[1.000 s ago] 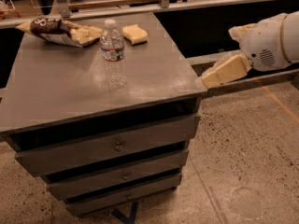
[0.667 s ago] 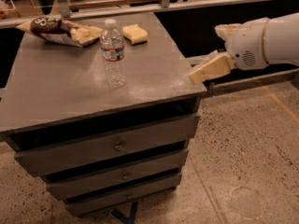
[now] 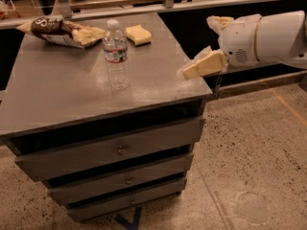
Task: Knock water bottle over
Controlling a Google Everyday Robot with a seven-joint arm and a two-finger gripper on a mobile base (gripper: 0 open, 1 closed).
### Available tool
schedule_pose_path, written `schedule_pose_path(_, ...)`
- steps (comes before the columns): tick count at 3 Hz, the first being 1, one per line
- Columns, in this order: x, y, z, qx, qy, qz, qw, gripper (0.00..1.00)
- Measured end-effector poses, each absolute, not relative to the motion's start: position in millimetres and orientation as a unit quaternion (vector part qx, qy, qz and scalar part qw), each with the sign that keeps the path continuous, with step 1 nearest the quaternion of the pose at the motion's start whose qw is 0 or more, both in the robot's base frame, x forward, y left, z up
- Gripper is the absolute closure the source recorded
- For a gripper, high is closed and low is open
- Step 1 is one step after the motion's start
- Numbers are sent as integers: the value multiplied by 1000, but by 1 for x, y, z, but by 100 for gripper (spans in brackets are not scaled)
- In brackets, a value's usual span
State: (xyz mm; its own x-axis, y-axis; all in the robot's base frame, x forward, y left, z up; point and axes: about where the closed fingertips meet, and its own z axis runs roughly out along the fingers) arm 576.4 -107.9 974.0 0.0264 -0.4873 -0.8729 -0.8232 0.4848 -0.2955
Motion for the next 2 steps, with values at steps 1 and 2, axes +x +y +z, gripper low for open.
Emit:
schedule_pose_path(1,580,-95,968,-485,665,183,538,0)
schedule_pose_path(2,591,-75,960,-496,640,207,549,0)
